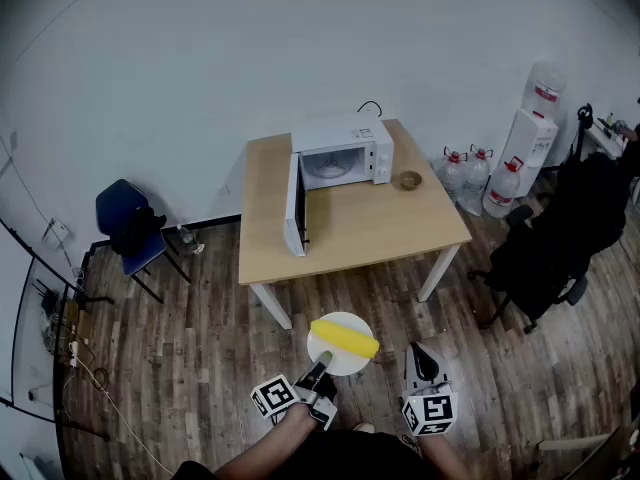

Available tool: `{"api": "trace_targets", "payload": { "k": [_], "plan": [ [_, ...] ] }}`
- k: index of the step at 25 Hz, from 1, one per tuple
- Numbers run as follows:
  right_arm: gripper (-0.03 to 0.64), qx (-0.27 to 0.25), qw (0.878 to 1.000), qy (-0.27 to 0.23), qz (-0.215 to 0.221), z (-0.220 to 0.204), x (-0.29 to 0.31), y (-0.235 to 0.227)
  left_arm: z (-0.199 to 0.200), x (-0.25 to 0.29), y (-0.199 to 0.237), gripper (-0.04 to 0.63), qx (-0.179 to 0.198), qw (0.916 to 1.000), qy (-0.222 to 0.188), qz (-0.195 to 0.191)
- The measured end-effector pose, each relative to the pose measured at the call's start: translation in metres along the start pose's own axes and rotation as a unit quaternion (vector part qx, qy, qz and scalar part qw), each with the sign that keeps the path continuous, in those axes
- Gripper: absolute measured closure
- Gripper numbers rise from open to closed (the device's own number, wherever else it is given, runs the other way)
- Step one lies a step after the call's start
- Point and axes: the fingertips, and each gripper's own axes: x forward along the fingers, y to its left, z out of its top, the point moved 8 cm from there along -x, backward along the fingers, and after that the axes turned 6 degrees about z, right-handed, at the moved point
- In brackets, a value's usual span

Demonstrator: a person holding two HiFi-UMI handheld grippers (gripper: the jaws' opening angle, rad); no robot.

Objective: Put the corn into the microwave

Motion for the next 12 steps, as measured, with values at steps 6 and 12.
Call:
{"api": "trace_targets", "payload": {
  "k": [6,12],
  "plan": [
    [0.558,-0.001,1.0,-0.006,0.005,-0.001,0.0,-0.002,-0.008,0.01,-0.004,0.569,-0.003,0.9998,0.0,-0.018],
    [0.558,0.021,1.0,-0.013,0.008,-0.003,-0.006,-0.003,-0.012,0.011,-0.006,0.569,-0.012,0.9999,-0.007,-0.01]
  ]
}}
